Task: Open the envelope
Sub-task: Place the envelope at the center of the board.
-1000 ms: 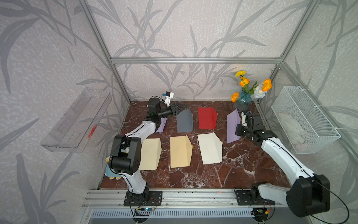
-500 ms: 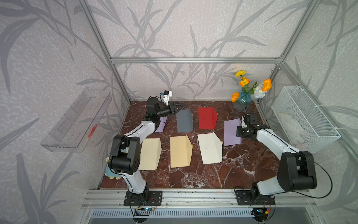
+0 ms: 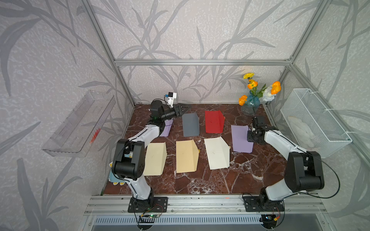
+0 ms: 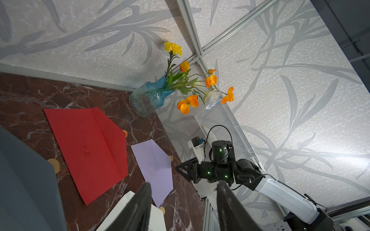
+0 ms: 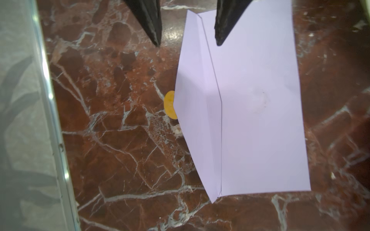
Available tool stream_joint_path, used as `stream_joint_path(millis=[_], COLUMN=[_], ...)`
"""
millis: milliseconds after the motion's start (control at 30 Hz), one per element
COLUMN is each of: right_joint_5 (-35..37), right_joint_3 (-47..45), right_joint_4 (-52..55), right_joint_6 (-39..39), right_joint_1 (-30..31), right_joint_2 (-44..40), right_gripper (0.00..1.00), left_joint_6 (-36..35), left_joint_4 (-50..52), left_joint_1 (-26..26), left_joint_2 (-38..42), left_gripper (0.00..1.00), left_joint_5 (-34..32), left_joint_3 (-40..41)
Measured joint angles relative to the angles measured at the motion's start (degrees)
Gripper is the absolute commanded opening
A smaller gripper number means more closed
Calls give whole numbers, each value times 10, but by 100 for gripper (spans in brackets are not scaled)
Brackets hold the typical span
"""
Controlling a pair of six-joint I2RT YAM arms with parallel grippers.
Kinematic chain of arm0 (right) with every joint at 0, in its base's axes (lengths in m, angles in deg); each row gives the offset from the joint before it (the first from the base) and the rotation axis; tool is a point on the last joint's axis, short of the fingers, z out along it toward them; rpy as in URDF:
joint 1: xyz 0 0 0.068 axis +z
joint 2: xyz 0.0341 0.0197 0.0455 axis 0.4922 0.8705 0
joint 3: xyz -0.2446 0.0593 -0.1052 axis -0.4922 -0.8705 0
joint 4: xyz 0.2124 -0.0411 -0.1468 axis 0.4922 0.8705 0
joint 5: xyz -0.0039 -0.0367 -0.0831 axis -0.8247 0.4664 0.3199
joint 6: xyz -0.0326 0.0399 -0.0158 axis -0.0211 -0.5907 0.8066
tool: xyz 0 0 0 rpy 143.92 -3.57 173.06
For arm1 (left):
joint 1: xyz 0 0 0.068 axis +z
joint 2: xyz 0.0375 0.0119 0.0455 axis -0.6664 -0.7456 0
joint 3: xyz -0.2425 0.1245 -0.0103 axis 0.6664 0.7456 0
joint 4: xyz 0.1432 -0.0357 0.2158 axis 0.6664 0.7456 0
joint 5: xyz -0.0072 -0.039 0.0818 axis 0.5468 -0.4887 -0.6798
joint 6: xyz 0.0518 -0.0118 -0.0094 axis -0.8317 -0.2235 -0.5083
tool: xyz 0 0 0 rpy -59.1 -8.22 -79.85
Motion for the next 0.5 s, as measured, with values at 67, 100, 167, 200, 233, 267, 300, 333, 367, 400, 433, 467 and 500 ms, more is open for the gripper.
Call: stream_joint_path(millis=[67, 100, 167, 200, 233, 267, 300, 333, 367, 400, 433, 467, 500], right_joint_5=[2, 4, 5, 5, 5, 5, 5, 5, 5, 5, 5, 5, 5], right_joint_3=[1, 1, 2, 2, 3, 3, 3, 3, 5, 6, 9, 12, 18], right_joint_4=[3, 3, 4, 4, 3, 3, 3, 4, 5, 5, 6, 7, 9], right_joint_6=[-3, -6, -9, -10, -11, -12, -12, -12, -13, -14, -14, -14, -15], right_joint_1=[0, 0, 0, 0, 0, 0, 1, 4, 7, 10, 14, 21, 30], right_joint_2=[5, 5, 5, 5, 5, 4, 1, -2, -6, -12, -17, -22, -28], right_gripper=[48, 48, 49, 49, 49, 50, 50, 50, 50, 50, 50, 51, 52], left_joint_6=[1, 1, 3, 3, 3, 3, 3, 3, 3, 2, 0, -4, -10], left_joint_4=[0, 0, 0, 0, 0, 0, 0, 0, 0, 1, 3, 7, 15], left_joint_1=[0, 0, 1, 1, 1, 1, 2, 2, 2, 2, 1, 1, 1], left_joint_2=[0, 0, 0, 0, 0, 0, 0, 0, 0, 0, 0, 0, 0], left_gripper=[53, 52, 52, 53, 53, 53, 53, 53, 53, 54, 54, 55, 55], left_joint_5=[0, 0, 0, 0, 0, 0, 0, 0, 0, 0, 0, 0, -1], left_joint_3=[0, 0, 0, 0, 0, 0, 0, 0, 0, 0, 0, 0, 0])
